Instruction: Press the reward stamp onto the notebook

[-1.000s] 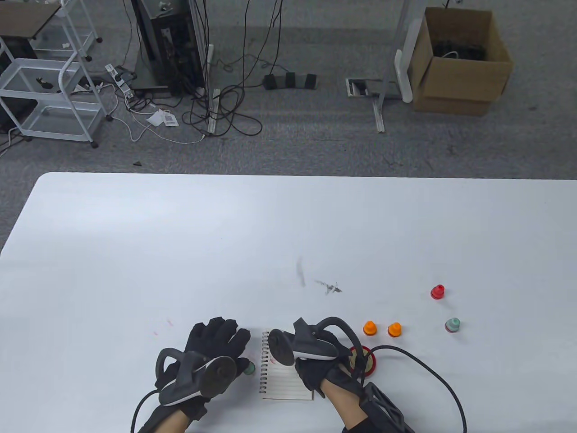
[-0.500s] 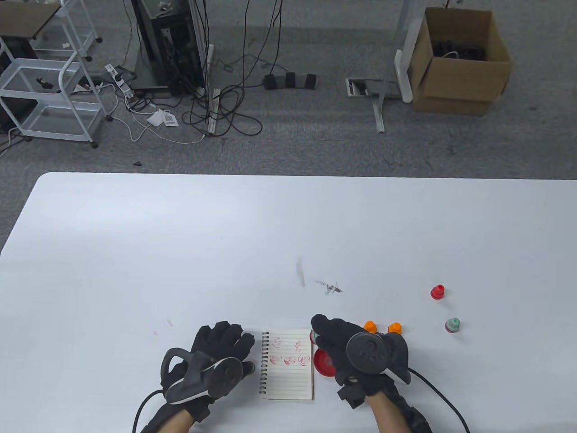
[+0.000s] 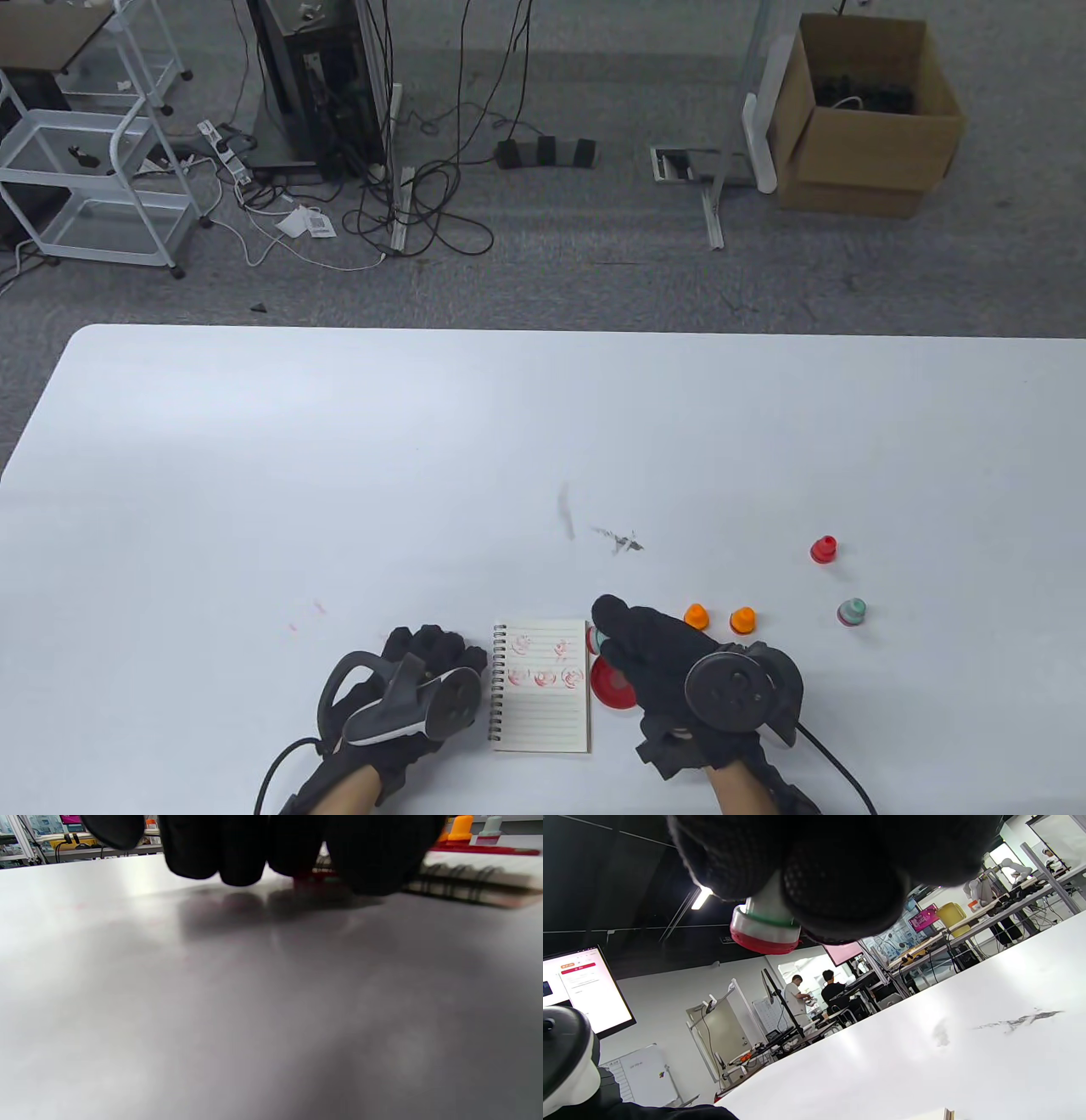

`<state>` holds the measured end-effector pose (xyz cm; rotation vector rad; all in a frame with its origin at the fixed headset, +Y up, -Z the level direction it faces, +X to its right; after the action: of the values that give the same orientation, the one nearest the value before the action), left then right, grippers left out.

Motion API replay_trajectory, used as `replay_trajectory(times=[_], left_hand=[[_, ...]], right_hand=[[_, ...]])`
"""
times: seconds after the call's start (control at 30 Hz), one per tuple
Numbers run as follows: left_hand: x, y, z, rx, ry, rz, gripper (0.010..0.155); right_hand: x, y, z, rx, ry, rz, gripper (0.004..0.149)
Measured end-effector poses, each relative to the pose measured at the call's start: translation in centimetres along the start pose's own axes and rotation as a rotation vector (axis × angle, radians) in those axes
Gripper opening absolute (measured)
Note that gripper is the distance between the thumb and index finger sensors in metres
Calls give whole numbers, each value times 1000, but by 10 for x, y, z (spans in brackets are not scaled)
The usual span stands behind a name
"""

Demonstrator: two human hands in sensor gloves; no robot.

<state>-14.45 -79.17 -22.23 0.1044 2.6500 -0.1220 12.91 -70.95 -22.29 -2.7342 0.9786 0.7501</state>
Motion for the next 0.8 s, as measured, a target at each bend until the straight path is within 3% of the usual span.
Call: replay_trajectory(times=[0.6, 0.8], left_hand=[[-7, 2, 5, 40, 8, -2, 63], [1, 19, -7, -132, 14, -115, 64]], right_hand=[[-2, 8, 2, -53, -8, -14, 49], [-4, 9, 2, -63, -5, -19, 49]])
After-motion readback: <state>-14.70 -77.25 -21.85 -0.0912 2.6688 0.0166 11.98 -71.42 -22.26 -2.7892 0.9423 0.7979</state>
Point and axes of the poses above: the tracker on the back of each hand, its own x axis roughly to the little-finger side, its own z axis roughly from the wrist to the fingertips, y = z × x, the point moved 1 cm from there along z, roughly from the wrist to the fingertips, and after that the axes turned 8 degrees about -x, right-handed, at the moved point
